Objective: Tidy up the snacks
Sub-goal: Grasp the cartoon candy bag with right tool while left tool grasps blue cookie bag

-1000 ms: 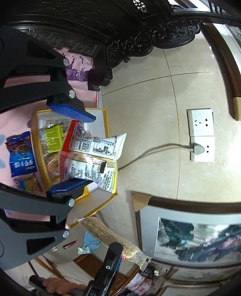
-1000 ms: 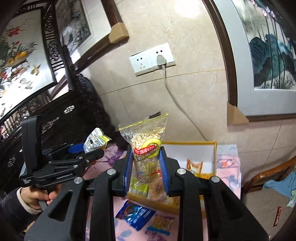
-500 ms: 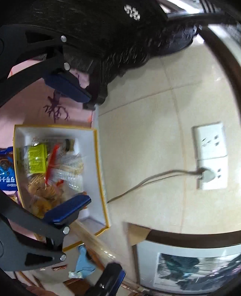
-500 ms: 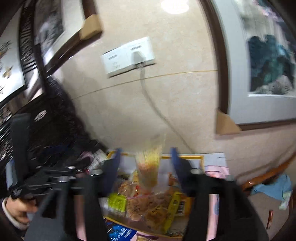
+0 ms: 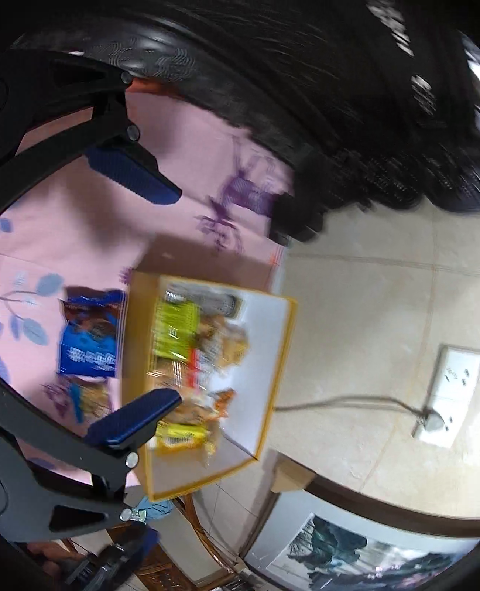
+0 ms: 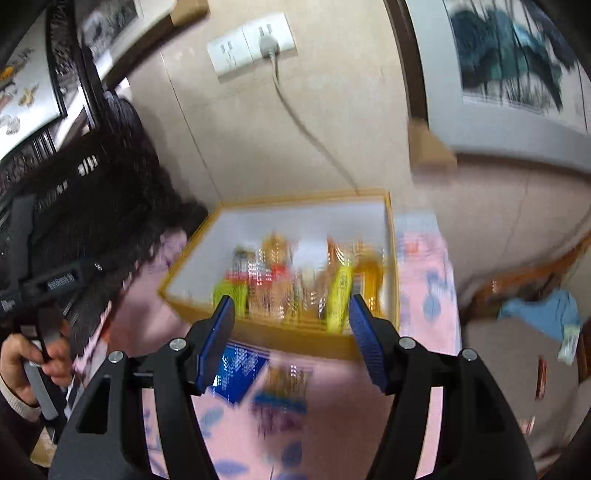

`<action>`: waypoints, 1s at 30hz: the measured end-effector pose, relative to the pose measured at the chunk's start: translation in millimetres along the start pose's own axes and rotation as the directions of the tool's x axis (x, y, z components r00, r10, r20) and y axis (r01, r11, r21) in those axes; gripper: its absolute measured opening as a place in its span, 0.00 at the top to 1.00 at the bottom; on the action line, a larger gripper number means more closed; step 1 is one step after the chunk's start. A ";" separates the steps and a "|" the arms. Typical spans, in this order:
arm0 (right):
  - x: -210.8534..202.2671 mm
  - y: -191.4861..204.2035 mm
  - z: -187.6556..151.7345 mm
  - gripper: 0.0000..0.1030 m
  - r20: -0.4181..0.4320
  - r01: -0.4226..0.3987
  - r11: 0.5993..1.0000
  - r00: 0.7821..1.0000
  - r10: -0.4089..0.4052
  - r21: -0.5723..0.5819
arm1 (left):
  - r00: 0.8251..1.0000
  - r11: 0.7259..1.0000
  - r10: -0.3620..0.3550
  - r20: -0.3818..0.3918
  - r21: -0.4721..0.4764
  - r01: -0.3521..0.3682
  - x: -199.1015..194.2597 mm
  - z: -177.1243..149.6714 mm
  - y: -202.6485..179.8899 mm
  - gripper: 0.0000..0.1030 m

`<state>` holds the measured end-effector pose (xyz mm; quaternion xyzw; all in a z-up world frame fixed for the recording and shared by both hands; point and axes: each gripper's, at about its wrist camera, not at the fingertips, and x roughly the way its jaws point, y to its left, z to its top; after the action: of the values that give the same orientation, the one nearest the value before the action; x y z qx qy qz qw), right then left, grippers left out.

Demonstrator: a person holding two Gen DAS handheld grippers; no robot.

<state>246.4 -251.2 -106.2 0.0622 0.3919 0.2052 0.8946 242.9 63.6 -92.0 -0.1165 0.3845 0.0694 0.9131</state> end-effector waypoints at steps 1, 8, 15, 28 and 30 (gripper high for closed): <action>3.8 -1.4 -10.0 0.37 -0.029 0.008 1.000 1.000 -0.008 0.019 | 1.000 1.000 0.001 -0.011 -0.015 -0.001 -1.0 -8.5 5.6 0.02; 47.9 -4.1 -66.6 0.36 -0.278 0.101 0.981 0.959 -0.051 0.168 | 0.992 1.000 0.021 -0.124 -0.015 -0.023 -6.6 -70.5 25.6 0.02; 90.1 15.7 -68.9 0.34 -0.358 0.156 0.976 0.929 -0.092 0.154 | 0.985 1.000 0.003 -0.173 0.003 -0.003 -23.1 -109.7 25.0 0.02; 158.5 25.7 -53.8 0.34 -0.417 0.194 0.979 0.896 -0.153 0.056 | 0.978 0.999 0.027 -0.209 -0.029 -0.034 -27.8 -121.3 43.0 0.02; 163.5 27.1 -55.5 0.34 -0.421 0.204 0.978 0.891 -0.171 0.036 | 0.976 0.999 0.026 -0.214 -0.037 -0.035 -26.6 -121.3 45.6 0.02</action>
<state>296.9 -161.3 -247.3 0.0143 0.5853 0.1108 0.8031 131.3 74.3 -162.3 -0.1358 0.4806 0.0785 0.8628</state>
